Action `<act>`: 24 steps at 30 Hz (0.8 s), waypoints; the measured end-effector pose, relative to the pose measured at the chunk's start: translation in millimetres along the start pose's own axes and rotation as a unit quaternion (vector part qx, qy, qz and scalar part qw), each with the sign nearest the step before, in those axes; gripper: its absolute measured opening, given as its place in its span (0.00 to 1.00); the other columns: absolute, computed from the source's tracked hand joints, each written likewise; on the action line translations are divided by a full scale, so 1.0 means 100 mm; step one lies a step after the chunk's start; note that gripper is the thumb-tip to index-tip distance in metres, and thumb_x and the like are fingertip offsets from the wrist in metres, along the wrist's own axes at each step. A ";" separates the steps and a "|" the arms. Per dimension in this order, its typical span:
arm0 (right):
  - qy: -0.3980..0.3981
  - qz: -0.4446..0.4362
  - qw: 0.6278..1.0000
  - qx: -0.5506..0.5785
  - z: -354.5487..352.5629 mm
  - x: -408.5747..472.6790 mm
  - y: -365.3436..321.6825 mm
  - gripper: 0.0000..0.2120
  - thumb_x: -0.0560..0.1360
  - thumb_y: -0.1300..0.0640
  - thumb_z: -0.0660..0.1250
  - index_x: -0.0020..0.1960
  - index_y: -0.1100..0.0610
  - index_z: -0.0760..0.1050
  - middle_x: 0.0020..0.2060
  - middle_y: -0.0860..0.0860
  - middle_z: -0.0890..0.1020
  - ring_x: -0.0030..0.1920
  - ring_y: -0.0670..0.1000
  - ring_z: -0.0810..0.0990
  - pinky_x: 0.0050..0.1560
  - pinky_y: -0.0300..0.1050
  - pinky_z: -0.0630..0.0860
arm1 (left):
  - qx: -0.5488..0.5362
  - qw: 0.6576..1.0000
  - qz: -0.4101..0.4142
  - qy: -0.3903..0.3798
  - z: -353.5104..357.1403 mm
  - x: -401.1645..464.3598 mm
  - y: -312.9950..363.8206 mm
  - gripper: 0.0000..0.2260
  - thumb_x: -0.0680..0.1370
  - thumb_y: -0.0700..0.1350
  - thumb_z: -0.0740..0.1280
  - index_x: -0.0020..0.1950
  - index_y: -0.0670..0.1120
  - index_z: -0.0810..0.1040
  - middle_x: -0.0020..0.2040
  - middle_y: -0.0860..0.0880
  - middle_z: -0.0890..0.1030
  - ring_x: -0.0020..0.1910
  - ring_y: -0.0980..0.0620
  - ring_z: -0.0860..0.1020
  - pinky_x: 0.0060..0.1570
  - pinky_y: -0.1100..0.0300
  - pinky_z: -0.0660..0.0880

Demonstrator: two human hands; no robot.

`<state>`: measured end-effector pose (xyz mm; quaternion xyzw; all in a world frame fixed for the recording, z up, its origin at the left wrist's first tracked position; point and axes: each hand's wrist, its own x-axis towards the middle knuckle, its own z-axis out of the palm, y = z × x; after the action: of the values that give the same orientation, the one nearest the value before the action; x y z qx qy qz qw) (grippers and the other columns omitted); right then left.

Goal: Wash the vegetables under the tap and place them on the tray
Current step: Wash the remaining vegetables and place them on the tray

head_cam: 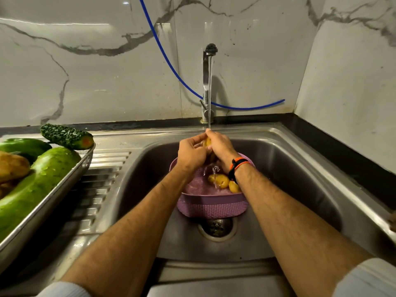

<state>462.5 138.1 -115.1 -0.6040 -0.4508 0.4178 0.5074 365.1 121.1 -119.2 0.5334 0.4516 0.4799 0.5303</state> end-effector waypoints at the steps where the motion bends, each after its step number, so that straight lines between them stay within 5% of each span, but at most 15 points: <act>1: -0.008 -0.001 1.000 -0.014 0.00 0.00 0.00 0.13 0.81 0.45 0.59 0.48 0.52 0.77 0.38 0.53 0.80 0.48 0.55 0.80 0.57 0.53 0.77 | 0.021 1.000 0.007 0.004 -0.02 0.02 -0.03 0.20 0.77 0.32 0.69 0.68 0.42 0.77 0.58 0.41 0.83 0.56 0.44 0.82 0.56 0.44 0.80; 4: -0.009 0.001 0.999 -0.040 -0.01 0.00 0.02 0.15 0.78 0.45 0.63 0.55 0.53 0.80 0.44 0.55 0.84 0.50 0.56 0.82 0.56 0.54 0.79 | 0.060 0.998 0.011 0.018 -0.11 0.06 -0.09 0.22 0.72 0.35 0.75 0.66 0.42 0.78 0.57 0.44 0.83 0.57 0.46 0.82 0.56 0.45 0.80; 6: 0.004 0.020 0.999 -0.026 -0.03 0.01 0.02 0.12 0.77 0.46 0.64 0.51 0.54 0.80 0.43 0.54 0.83 0.47 0.56 0.82 0.48 0.52 0.80 | 0.076 0.997 0.003 0.033 -0.14 0.09 -0.11 0.24 0.69 0.40 0.79 0.64 0.43 0.79 0.56 0.46 0.84 0.55 0.48 0.83 0.56 0.46 0.81; 10: 0.025 0.077 0.988 0.129 -0.09 0.00 0.03 0.04 0.77 0.56 0.66 0.49 0.56 0.76 0.46 0.57 0.80 0.48 0.56 0.81 0.50 0.54 0.80 | 0.093 0.994 -0.036 0.040 -0.17 0.11 -0.16 0.31 0.62 0.54 0.80 0.62 0.43 0.80 0.52 0.46 0.85 0.50 0.49 0.84 0.55 0.50 0.81; 15: 0.046 0.095 0.954 0.282 -0.10 -0.02 0.01 0.15 0.76 0.62 0.65 0.62 0.64 0.75 0.54 0.61 0.78 0.56 0.60 0.78 0.53 0.57 0.79 | -0.056 0.994 -0.091 0.031 -0.11 0.08 -0.16 0.17 0.74 0.36 0.73 0.62 0.40 0.78 0.54 0.40 0.82 0.51 0.45 0.83 0.51 0.49 0.82; 18: 0.070 0.078 0.974 0.199 -0.01 -0.01 -0.01 0.08 0.78 0.59 0.62 0.52 0.60 0.78 0.44 0.57 0.79 0.45 0.56 0.79 0.44 0.51 0.78 | -0.027 0.995 -0.033 0.092 -0.05 0.07 -0.17 0.18 0.68 0.35 0.79 0.55 0.46 0.82 0.50 0.44 0.85 0.51 0.45 0.84 0.54 0.46 0.81; 21: 0.100 0.042 0.994 0.025 0.09 0.01 -0.02 0.17 0.82 0.52 0.56 0.59 0.60 0.77 0.53 0.59 0.80 0.54 0.60 0.79 0.58 0.56 0.77 | 0.022 0.995 0.020 0.100 0.02 0.01 -0.16 0.17 0.68 0.33 0.78 0.54 0.46 0.82 0.49 0.46 0.86 0.50 0.49 0.85 0.52 0.49 0.82; 24: 0.073 0.046 0.996 0.032 0.11 -0.01 -0.01 0.24 0.79 0.41 0.55 0.64 0.58 0.74 0.59 0.58 0.79 0.58 0.59 0.78 0.63 0.59 0.74 | -0.117 0.991 -0.010 0.064 0.05 -0.07 -0.08 0.10 0.76 0.34 0.70 0.57 0.41 0.81 0.51 0.42 0.85 0.50 0.47 0.84 0.52 0.49 0.82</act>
<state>451.7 140.2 -115.3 -0.6367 -0.3707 0.4098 0.5378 369.0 113.7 -126.9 0.4316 0.4308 0.5569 0.5639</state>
